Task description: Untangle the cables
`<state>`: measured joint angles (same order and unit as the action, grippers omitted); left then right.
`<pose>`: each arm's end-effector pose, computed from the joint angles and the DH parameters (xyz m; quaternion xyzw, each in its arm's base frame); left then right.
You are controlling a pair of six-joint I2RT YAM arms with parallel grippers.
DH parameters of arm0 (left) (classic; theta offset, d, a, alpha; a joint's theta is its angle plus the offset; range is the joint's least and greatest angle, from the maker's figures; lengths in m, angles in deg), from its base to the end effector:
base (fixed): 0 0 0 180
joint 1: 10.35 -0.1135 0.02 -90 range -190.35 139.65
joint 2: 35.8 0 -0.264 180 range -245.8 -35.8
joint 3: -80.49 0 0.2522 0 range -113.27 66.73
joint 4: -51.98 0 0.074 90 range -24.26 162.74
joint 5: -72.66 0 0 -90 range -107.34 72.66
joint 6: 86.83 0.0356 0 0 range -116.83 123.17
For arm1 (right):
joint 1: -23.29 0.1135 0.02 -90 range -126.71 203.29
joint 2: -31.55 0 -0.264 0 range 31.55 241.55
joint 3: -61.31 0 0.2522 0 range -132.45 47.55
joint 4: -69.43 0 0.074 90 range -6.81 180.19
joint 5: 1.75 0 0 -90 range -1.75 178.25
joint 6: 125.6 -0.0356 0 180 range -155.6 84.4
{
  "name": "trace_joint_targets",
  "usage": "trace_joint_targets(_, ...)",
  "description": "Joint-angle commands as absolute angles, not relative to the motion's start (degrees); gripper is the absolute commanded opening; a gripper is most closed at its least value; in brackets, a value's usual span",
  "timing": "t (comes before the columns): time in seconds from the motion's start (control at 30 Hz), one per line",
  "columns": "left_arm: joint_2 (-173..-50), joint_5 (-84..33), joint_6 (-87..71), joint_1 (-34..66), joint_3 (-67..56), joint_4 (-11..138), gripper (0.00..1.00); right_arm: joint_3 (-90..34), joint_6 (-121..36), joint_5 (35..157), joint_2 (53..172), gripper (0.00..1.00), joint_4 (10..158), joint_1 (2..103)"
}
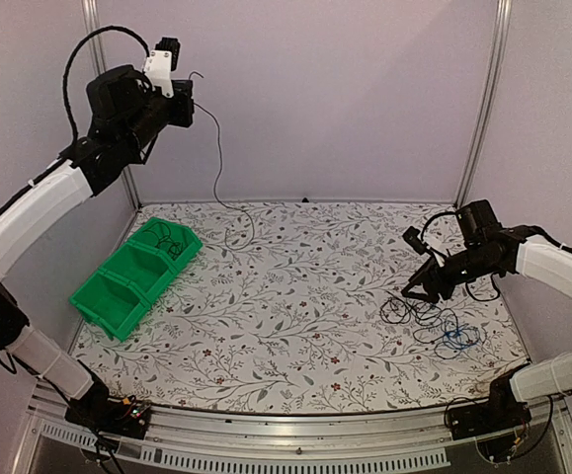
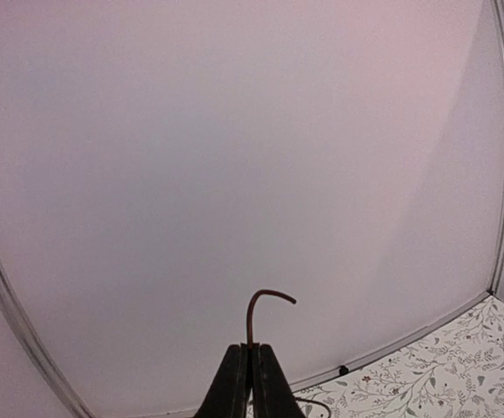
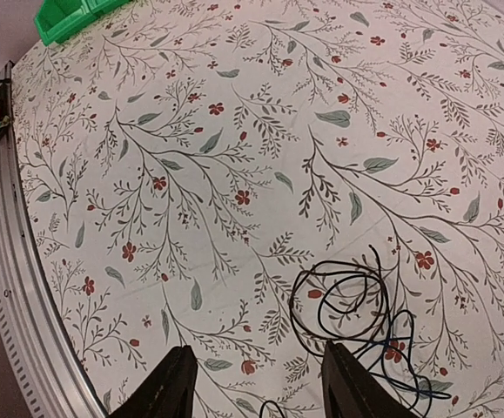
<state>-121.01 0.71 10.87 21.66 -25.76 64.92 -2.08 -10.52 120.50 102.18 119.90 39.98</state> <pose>0.2942 -0.1709 0.4823 0.1084 0.6490 -0.0566 0.7509 0.2228 0.0866 0.2428 -0.4011 0.8346 0.2465 0.2859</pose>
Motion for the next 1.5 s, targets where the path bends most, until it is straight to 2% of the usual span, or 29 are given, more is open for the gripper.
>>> trace_joint_targets(0.0, -120.0, -2.7, 10.4, 16.5, -24.2, 65.3, 0.00, -2.0, -10.6, 119.6, 103.0, 0.53, 118.5, 39.6)
trace_joint_targets(0.83, -119.5, -9.6, 4.3, -0.1, -12.4, 59.2, 0.00, -2.1, -10.4, 118.4, 105.6, 0.53, 118.5, 38.5)
trace_joint_targets(1.47, -119.7, -12.3, 3.3, -6.6, -12.6, 58.1, 0.00, -2.2, -10.3, 118.0, 106.9, 0.53, 118.5, 38.2)
